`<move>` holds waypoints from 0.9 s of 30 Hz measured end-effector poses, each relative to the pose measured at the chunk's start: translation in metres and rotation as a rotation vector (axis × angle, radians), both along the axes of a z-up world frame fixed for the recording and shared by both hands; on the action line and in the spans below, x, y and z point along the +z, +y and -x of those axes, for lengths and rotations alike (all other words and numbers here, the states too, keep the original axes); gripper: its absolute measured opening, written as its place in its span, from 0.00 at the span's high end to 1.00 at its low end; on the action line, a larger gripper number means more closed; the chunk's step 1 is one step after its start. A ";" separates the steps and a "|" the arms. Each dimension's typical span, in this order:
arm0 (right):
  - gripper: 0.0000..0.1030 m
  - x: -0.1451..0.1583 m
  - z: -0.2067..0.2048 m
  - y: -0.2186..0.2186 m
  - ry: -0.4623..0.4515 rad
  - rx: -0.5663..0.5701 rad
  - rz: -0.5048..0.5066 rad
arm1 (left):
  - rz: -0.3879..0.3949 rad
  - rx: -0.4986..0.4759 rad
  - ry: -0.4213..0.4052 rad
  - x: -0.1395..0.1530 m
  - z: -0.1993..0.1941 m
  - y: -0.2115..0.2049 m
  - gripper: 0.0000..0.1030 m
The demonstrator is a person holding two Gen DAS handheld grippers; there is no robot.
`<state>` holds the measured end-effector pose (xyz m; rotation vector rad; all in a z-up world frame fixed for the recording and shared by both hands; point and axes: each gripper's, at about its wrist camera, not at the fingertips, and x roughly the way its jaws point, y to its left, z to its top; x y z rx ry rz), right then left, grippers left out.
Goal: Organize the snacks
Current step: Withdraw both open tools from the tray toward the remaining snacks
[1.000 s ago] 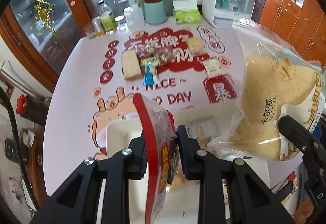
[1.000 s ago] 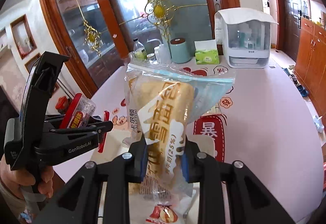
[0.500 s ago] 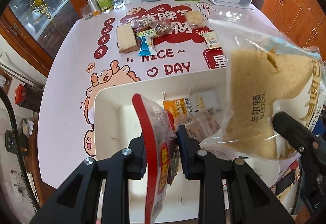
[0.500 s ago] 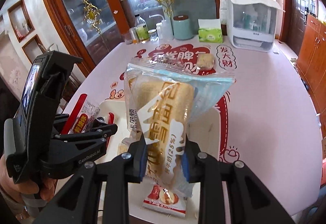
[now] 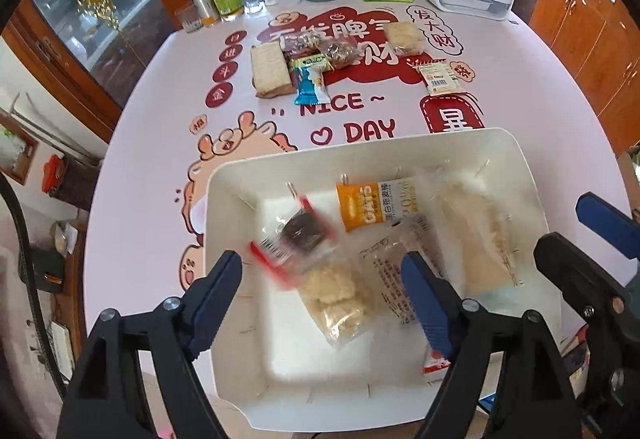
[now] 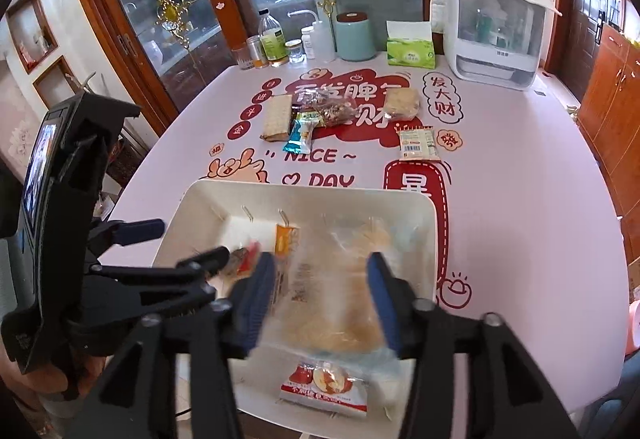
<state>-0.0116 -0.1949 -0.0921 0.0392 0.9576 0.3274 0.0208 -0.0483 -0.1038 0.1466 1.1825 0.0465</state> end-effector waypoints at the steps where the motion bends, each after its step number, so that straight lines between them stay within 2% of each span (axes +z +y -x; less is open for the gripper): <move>1: 0.47 0.000 0.000 0.001 -0.003 0.000 0.000 | -0.006 -0.001 0.000 0.000 0.000 0.000 0.20; 27: 0.46 -0.005 -0.001 0.008 0.019 0.003 -0.025 | -0.012 0.036 0.019 -0.007 -0.006 0.012 0.19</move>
